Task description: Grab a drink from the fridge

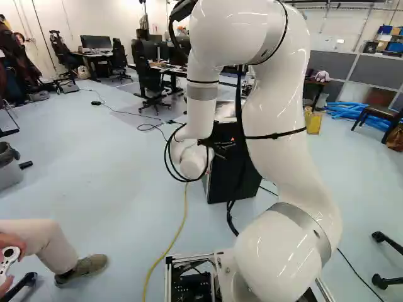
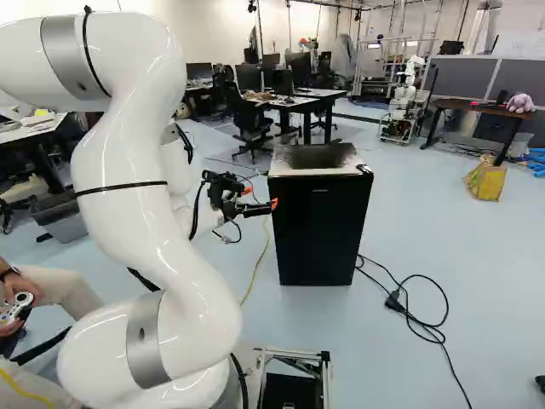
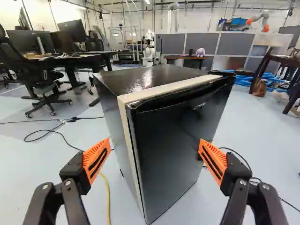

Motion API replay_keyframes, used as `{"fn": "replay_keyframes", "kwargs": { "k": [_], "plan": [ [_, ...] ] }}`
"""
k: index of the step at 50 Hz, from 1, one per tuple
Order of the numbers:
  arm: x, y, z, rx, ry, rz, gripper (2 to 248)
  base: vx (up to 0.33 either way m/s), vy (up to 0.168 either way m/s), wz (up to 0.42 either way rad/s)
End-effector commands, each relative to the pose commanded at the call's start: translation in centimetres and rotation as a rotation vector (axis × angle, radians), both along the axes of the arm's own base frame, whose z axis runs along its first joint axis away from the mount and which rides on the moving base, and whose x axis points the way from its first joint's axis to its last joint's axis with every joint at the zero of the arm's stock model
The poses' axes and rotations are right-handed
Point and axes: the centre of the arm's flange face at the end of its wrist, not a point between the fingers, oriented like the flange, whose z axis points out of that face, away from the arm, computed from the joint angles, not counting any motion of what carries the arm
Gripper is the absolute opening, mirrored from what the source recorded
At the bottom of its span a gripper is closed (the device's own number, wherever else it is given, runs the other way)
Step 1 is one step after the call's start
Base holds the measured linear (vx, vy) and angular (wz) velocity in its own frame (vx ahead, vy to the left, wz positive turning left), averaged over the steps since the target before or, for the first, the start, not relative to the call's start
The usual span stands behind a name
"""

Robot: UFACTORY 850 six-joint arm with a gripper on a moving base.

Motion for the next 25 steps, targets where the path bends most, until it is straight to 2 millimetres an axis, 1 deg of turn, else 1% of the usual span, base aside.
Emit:
{"fn": "replay_keyframes", "kwargs": {
  "k": [25],
  "plan": [
    [1.5,-0.1,-0.2,0.006,-0.013,-0.017,247,0.0,0.0,0.0]
  ]
}}
